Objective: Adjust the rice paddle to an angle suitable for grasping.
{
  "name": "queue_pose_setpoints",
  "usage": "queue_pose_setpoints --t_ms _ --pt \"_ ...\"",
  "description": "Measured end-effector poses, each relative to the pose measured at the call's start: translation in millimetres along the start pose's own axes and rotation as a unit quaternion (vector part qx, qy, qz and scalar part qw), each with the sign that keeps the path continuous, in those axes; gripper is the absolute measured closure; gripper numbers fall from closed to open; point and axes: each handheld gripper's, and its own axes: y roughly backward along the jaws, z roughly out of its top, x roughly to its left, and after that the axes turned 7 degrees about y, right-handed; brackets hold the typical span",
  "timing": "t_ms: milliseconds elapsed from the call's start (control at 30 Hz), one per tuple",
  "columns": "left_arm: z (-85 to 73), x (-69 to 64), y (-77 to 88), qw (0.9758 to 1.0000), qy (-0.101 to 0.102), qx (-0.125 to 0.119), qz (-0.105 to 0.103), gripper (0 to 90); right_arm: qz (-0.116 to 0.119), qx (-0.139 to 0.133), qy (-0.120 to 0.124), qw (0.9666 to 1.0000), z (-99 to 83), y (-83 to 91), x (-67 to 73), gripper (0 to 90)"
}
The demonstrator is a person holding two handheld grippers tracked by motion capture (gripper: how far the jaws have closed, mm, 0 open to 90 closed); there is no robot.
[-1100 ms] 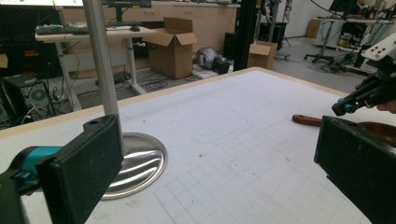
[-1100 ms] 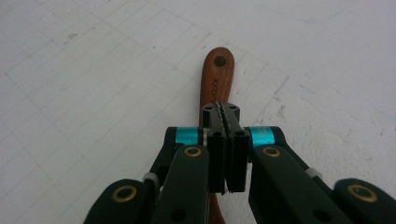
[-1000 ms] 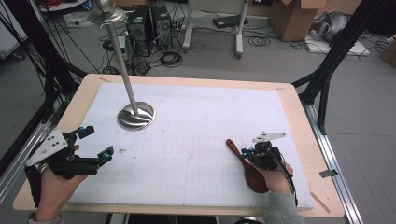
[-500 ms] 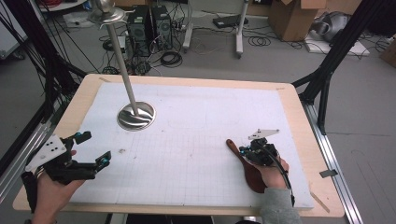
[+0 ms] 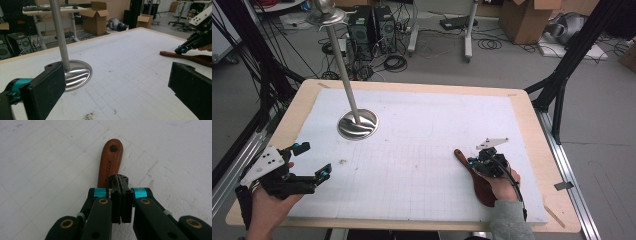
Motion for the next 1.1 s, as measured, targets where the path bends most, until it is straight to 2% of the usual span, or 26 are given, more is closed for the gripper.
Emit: queue_pose_setpoints --t_ms 33,133,267,467,900,1033,1100 --pt "-0.5 -0.1 -0.7 1.0000 0.000 -0.001 0.006 1.8 0.001 0.001 0.001 1.0000 -0.4 0.0 -0.2 89.5" --pt "-0.7 0.1 -0.8 1.0000 0.002 -0.001 0.006 1.8 0.004 0.000 -0.001 1.0000 -0.4 0.7 0.4 89.5" --pt "0.0 -0.2 0.5 1.0000 -0.001 -0.001 0.007 1.8 0.012 0.003 0.008 0.9999 0.3 -1.4 1.7 89.5" --pt "-1.0 1.9 2.5 0.9998 0.003 0.002 0.020 1.8 0.023 0.006 0.010 0.9997 1.2 -4.9 3.3 89.5" --pt "-0.4 2.0 6.2 0.9997 0.004 -0.002 0.023 1.7 0.047 0.011 0.053 0.9974 9.0 -8.0 13.7 89.5" --pt "-0.8 1.9 6.1 0.9997 0.003 0.000 0.022 1.8 0.049 0.012 0.058 0.9970 9.5 -8.8 14.5 89.5" --pt "-0.8 1.4 5.9 0.9998 0.004 -0.001 0.021 1.8 0.042 0.007 0.059 0.9973 9.8 -7.6 14.1 89.4"
